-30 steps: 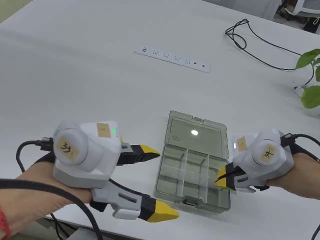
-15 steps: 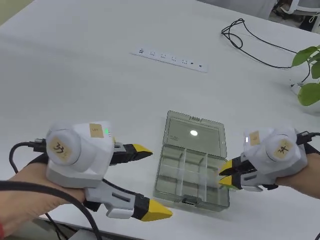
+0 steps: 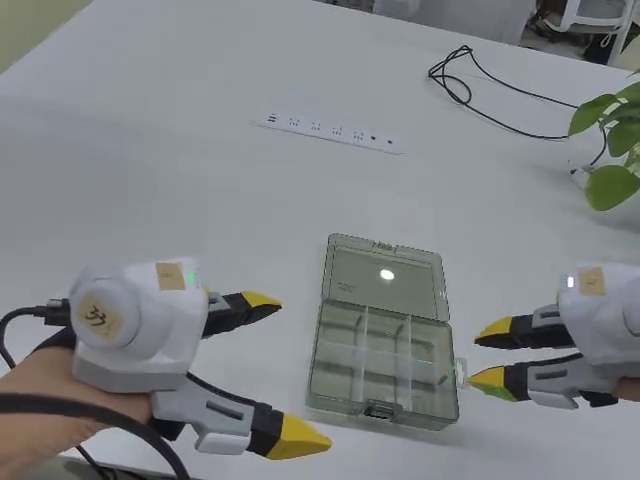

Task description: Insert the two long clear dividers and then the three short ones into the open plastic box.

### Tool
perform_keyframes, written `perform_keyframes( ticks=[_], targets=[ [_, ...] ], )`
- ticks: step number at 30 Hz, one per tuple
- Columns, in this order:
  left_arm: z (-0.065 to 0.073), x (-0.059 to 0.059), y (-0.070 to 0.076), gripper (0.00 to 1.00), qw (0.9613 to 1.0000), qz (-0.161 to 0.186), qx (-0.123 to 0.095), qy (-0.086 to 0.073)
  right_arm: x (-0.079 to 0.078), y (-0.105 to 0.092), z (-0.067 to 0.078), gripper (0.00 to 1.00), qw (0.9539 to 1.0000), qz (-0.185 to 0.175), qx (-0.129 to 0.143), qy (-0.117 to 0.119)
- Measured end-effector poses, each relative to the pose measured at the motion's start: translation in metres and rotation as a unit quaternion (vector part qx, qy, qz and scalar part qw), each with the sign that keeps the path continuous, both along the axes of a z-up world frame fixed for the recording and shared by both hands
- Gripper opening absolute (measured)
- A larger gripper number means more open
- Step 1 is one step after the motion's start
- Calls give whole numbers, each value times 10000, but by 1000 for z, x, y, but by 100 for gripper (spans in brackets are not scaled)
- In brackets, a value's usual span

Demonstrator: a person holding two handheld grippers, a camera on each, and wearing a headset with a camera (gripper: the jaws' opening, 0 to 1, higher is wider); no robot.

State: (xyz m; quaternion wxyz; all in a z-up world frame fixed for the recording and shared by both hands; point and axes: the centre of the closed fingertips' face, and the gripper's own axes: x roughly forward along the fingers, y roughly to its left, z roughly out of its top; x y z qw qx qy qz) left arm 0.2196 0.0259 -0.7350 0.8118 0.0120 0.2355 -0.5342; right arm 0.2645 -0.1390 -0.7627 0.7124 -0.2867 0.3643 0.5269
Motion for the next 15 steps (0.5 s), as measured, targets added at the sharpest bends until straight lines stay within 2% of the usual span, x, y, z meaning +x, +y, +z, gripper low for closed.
perform_keyframes(
  ticks=[5, 8, 15],
  targets=[
    [0, 2, 3, 97, 10000, 23, 40, -11, -7, -13, 1, 39, 9994, -310, 178, -49],
    [-2, 2, 6, 99, 10000, 39, 68, 10, -13, -19, 2, 45, 9978, -532, 389, -75],
    [-3, 1, 10, 100, 9999, 55, 118, 35, -23, -31, -2, 56, 9934, -923, 673, -103]
  ],
)
